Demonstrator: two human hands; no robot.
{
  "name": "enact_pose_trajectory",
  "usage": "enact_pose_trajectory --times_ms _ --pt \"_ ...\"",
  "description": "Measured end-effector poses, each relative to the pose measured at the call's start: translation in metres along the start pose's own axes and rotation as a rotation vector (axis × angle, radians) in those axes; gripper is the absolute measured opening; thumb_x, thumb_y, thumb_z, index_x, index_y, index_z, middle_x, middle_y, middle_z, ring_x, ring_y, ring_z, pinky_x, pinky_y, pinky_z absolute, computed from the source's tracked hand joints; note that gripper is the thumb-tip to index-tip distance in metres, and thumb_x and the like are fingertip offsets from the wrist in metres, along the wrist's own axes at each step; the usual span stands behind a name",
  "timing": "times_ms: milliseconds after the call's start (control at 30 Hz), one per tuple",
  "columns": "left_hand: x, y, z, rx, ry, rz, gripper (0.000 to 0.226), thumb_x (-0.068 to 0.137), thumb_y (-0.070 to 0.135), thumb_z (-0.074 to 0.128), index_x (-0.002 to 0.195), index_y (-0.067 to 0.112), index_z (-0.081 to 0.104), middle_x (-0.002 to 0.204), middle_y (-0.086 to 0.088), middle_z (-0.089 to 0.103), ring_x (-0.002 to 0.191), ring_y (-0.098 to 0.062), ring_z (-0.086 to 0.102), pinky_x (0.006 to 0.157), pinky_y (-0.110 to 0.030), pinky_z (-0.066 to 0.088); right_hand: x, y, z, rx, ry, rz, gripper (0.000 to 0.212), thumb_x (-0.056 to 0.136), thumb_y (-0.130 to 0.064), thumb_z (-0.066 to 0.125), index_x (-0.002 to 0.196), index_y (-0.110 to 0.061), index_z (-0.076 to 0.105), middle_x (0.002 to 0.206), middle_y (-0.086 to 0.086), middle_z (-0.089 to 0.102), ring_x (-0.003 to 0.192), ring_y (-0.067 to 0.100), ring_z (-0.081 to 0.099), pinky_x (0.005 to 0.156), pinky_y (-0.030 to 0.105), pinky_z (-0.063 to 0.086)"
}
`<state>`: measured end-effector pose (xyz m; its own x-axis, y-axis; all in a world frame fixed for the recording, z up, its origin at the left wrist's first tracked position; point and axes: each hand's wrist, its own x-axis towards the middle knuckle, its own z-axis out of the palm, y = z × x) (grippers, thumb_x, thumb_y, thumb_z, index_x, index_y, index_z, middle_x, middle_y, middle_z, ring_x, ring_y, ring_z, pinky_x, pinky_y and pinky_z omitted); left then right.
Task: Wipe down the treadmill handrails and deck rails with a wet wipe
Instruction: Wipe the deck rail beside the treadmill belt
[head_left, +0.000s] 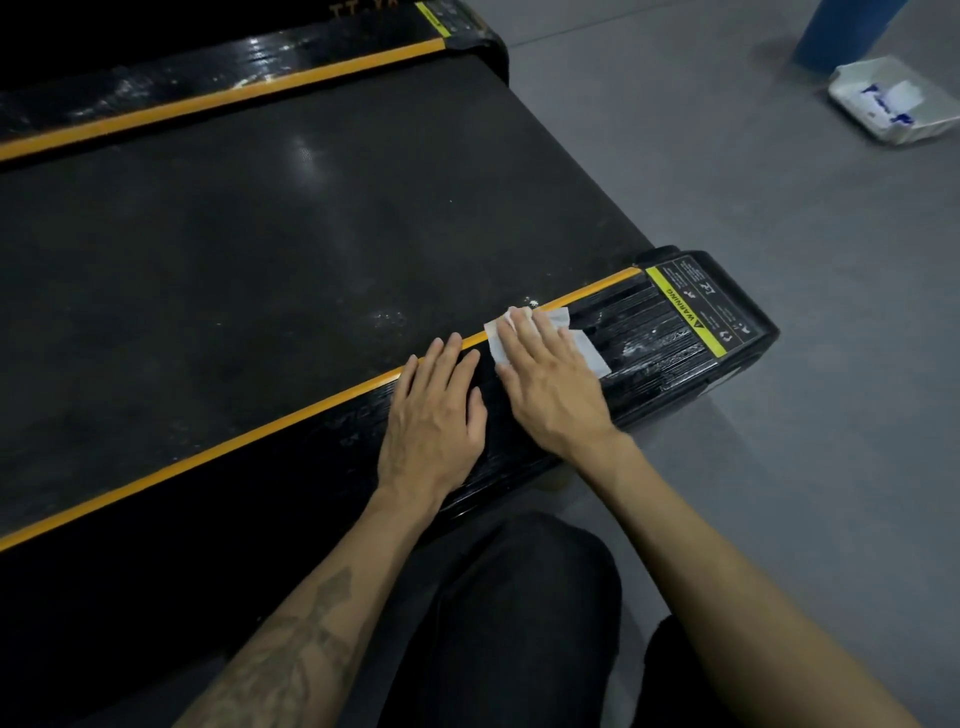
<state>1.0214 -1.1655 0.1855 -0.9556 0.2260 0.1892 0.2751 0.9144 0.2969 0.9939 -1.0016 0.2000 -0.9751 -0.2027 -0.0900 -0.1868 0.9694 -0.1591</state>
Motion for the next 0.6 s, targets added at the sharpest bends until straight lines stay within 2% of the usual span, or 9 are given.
enact_pose_trajectory --times_ms 133,233,367,467,600 --pt "0.000 -0.001 -0.001 0.007 -0.006 0.003 0.049 0.106 0.028 0.041 0.153 0.013 0.046 0.165 -0.007 0.035 0.155 -0.020 0.027 0.127 -0.045 0.022 0.011 0.023 -0.011 -0.016 0.028 0.089 0.056 0.112 -0.037 0.017 0.164 -0.017 0.013 0.171 0.003 0.011 0.159 0.023 0.003 0.128 0.045 0.010" --pt "0.000 -0.001 0.000 0.009 -0.007 0.010 0.049 0.106 0.028 0.040 0.153 0.013 0.045 0.165 -0.007 0.034 0.155 -0.020 0.026 0.127 -0.045 0.022 -0.001 0.004 -0.005 0.006 0.076 0.177 0.055 0.112 -0.036 0.020 0.164 -0.016 0.015 0.171 0.005 0.013 0.158 0.027 0.007 0.127 0.046 0.014" --pt "0.001 -0.003 0.004 0.028 -0.004 0.020 0.049 0.106 0.029 0.038 0.152 0.014 0.046 0.165 -0.007 0.034 0.155 -0.021 0.026 0.126 -0.047 0.024 0.004 -0.010 0.001 -0.027 0.029 0.053 0.054 0.111 -0.035 0.019 0.163 -0.019 0.017 0.169 0.003 0.018 0.159 0.026 0.005 0.127 0.045 0.012" --pt "0.001 -0.004 0.005 0.047 -0.002 0.029 0.051 0.106 0.032 0.032 0.152 0.014 0.045 0.165 -0.007 0.034 0.155 -0.021 0.026 0.125 -0.047 0.025 0.023 0.010 -0.008 -0.047 0.027 0.063 0.051 0.112 -0.035 0.019 0.160 -0.019 0.024 0.166 0.002 0.026 0.158 0.025 0.008 0.126 0.043 0.013" --pt "0.001 -0.003 0.005 0.060 -0.018 0.041 0.051 0.107 0.030 0.033 0.153 0.013 0.043 0.166 -0.008 0.031 0.156 -0.022 0.024 0.126 -0.048 0.024 0.007 0.003 -0.004 0.001 0.100 0.230 0.055 0.113 -0.034 0.018 0.163 -0.013 0.018 0.170 0.006 0.015 0.159 0.025 0.006 0.127 0.042 0.012"
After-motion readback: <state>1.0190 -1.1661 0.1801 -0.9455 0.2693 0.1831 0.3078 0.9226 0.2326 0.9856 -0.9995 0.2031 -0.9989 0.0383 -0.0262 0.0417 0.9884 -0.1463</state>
